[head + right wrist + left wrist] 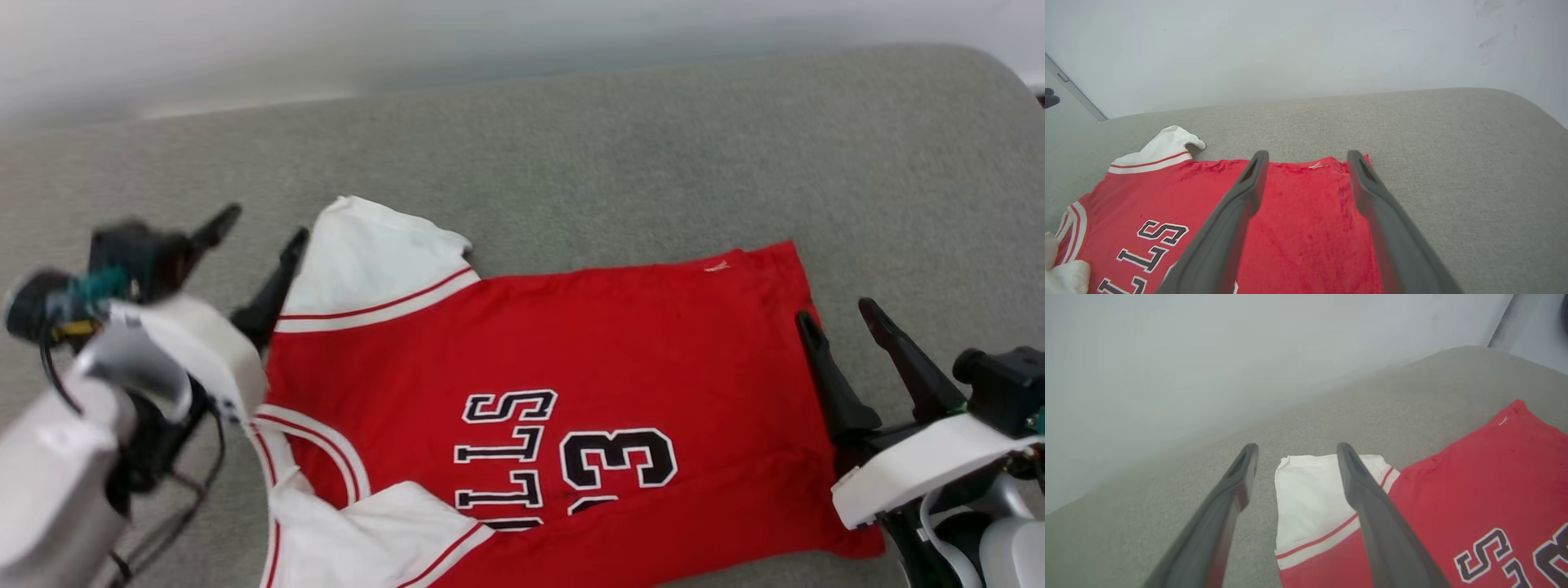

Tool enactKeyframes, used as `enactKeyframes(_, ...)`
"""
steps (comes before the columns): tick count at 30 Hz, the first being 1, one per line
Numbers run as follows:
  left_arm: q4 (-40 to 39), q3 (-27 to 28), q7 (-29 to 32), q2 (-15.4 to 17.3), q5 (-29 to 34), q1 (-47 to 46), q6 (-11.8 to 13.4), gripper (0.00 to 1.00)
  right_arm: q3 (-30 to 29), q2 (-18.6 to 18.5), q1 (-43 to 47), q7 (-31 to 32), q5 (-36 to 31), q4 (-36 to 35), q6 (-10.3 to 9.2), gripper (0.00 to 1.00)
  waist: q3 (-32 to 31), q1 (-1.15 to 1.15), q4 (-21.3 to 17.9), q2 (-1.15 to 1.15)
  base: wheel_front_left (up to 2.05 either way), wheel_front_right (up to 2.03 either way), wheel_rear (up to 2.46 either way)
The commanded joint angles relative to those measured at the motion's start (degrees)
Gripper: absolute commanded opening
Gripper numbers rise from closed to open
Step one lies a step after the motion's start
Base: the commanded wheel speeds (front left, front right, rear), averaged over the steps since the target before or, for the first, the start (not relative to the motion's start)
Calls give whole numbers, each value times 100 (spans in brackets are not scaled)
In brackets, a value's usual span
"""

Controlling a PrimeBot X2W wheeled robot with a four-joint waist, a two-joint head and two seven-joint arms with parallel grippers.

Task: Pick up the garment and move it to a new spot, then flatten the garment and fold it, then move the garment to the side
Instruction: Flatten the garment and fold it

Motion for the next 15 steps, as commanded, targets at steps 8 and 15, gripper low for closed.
enactKeyframes(8,1057,-296,2362,246,-427,-1841,-781,100,249,162,-314,-159,-59,39,-2,100,691,0,-639,0,0,0,0)
enactKeyframes(15,1888,-512,4102,270,-921,-2753,-943,100,407,216,-435,-243,-39,135,-1,100,974,0,-922,0,0,0,0)
